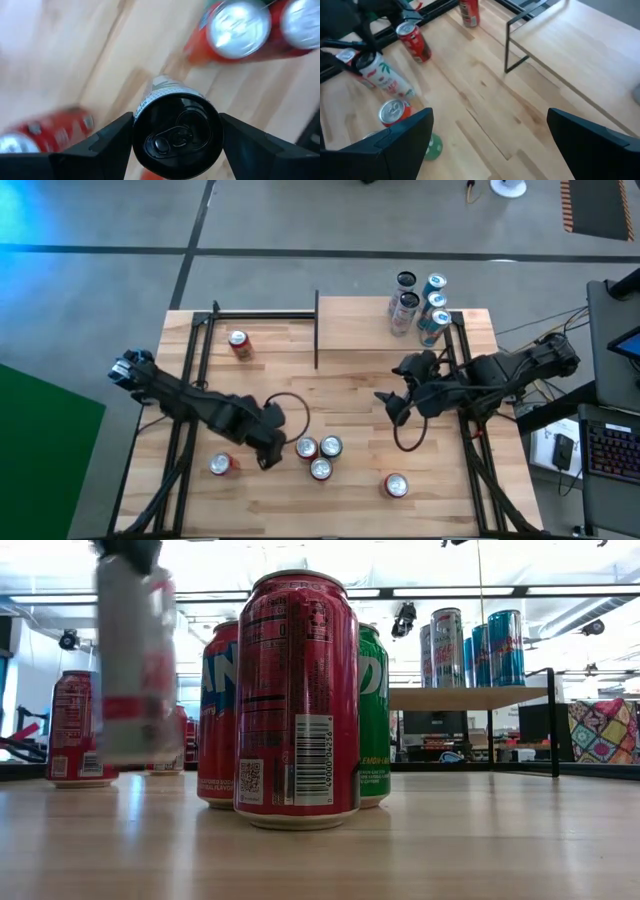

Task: Place canned beverage on shelf
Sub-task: Put the white-pink soda can on the shelf aligned with the other white-pink soda cans

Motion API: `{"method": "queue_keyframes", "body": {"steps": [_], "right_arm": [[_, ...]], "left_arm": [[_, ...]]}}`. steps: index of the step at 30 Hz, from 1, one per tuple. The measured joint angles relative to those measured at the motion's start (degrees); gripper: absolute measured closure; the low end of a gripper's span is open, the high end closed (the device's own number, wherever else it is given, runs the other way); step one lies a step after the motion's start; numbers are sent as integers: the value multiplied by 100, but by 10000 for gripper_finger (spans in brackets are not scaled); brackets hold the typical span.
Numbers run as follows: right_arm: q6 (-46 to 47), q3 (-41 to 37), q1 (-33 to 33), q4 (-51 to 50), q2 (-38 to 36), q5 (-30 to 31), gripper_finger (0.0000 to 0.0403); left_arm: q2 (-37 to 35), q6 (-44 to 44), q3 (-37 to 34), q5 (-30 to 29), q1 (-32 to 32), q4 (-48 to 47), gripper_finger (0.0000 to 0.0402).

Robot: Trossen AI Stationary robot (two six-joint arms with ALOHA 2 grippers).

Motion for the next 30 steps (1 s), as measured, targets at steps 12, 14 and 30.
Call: {"method": "queue_keyframes", "body": {"steps": [12, 14, 30], "right_arm": [[-1405, -1289, -48, 3847, 53, -1163, 24], [-1578, -1448, -121, 4417, 123, -1386, 23], [-2606, -936, -567, 5273, 1314, -3044, 23]], "left_arm": [[87, 3529, 1906, -14, 452, 192, 149], [153, 3810, 2127, -9, 513, 181, 149], [782, 5169, 3132, 665, 765, 190, 149]]}}
